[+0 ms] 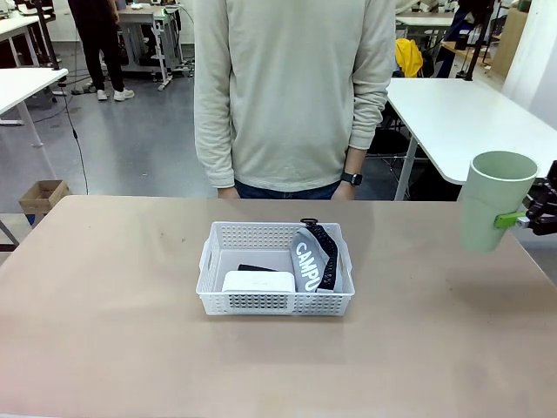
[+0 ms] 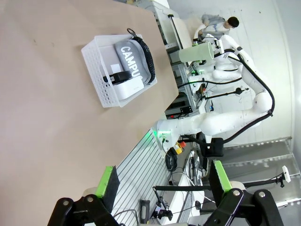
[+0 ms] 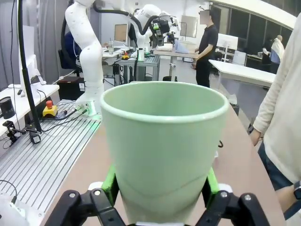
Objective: Efficiently arrange items inside the basket to fit them all.
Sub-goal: Pick up the Reusable plastic cup and place it inside the Organizing basket.
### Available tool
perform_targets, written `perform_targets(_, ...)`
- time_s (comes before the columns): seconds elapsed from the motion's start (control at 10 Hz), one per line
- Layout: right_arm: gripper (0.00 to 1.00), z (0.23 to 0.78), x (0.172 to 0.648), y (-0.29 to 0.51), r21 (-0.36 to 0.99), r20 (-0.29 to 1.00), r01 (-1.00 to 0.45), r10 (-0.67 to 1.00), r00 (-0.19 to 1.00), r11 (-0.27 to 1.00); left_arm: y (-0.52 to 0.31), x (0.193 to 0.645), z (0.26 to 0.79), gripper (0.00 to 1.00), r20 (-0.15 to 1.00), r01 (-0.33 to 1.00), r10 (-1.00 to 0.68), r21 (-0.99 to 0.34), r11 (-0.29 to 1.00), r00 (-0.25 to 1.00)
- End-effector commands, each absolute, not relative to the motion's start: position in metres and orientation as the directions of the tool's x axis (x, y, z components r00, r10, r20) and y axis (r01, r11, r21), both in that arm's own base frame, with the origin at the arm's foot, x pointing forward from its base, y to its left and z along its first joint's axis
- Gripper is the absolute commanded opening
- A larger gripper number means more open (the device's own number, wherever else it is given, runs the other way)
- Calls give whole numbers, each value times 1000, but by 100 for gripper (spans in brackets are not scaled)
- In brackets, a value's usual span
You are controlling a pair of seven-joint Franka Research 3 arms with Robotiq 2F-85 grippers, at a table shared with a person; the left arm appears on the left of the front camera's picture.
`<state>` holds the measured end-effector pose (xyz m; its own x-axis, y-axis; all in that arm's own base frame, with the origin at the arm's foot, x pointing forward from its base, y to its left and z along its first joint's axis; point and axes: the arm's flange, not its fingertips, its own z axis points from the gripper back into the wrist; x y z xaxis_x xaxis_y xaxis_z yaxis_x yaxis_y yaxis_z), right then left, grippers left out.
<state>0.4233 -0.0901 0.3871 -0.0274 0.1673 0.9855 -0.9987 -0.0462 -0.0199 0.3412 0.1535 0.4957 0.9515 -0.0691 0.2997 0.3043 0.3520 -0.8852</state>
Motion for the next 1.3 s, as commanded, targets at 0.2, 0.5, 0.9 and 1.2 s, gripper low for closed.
perform_targets(0.2, 85, 429, 421, 1, -64, 891, -988, 437, -121, -144, 155, 339, 496, 100, 300, 307, -76, -887, 346, 951)
perform_targets(0.5, 85, 462, 439, 161, 58, 744, -948, 647, -167, -312, 155, 339, 496, 100, 300, 307, -76, -887, 346, 951)
perform_targets(0.9, 85, 457, 466, 307, 183, 417, -949, 894, -163, -258, 155, 339, 496, 100, 300, 307, -76, -887, 346, 951)
perform_targets(1.2, 85, 454, 444, 300, 146, 528, -940, 828, -189, -308, 155, 339, 496, 100, 300, 307, -76, -887, 346, 951)
